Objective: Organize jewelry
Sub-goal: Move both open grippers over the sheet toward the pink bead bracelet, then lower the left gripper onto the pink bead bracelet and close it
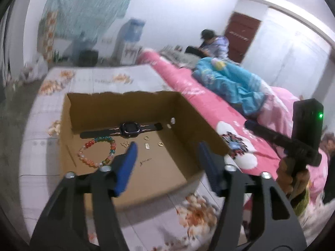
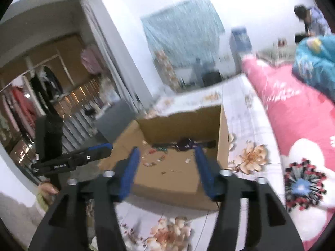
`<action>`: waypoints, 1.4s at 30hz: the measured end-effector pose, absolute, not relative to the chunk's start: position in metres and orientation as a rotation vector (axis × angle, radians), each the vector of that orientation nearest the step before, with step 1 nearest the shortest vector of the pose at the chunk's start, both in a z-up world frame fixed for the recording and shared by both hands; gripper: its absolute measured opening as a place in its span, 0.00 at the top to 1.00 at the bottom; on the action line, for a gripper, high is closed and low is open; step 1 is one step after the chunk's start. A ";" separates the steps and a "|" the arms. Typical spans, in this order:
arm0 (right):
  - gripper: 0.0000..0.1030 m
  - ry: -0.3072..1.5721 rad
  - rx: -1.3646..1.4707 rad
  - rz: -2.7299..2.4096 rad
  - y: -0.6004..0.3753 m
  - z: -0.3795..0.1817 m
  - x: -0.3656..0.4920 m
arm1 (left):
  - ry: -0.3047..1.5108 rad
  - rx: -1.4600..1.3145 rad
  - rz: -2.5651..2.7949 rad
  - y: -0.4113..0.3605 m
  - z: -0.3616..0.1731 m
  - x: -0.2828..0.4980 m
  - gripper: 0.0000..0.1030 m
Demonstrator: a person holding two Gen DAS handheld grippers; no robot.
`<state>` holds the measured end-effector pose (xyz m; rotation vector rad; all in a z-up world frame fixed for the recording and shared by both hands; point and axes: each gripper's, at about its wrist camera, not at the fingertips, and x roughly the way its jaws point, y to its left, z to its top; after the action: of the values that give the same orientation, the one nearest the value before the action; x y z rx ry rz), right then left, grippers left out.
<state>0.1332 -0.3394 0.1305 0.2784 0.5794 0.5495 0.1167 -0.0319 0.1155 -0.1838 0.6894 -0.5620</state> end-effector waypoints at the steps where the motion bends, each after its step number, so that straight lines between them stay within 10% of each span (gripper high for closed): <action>1: 0.36 0.560 0.267 0.553 -0.342 0.132 0.120 | 0.682 -0.180 -0.573 -0.030 0.117 0.107 0.33; 6: 0.16 0.620 0.204 0.566 -0.337 0.113 0.074 | 0.702 -0.123 -0.593 -0.027 0.105 0.054 0.18; 19: 0.14 1.023 -0.021 0.263 -0.281 0.001 0.099 | 1.009 0.081 -0.349 -0.083 -0.006 0.038 0.17; 42: 0.06 1.084 -0.107 0.137 -0.276 -0.026 0.116 | 1.050 0.095 -0.181 -0.087 -0.031 0.034 0.08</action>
<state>0.1162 -0.2764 -0.0263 -0.1066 1.0845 0.1374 0.0337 -0.0866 -0.0307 0.0947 1.0499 -0.1810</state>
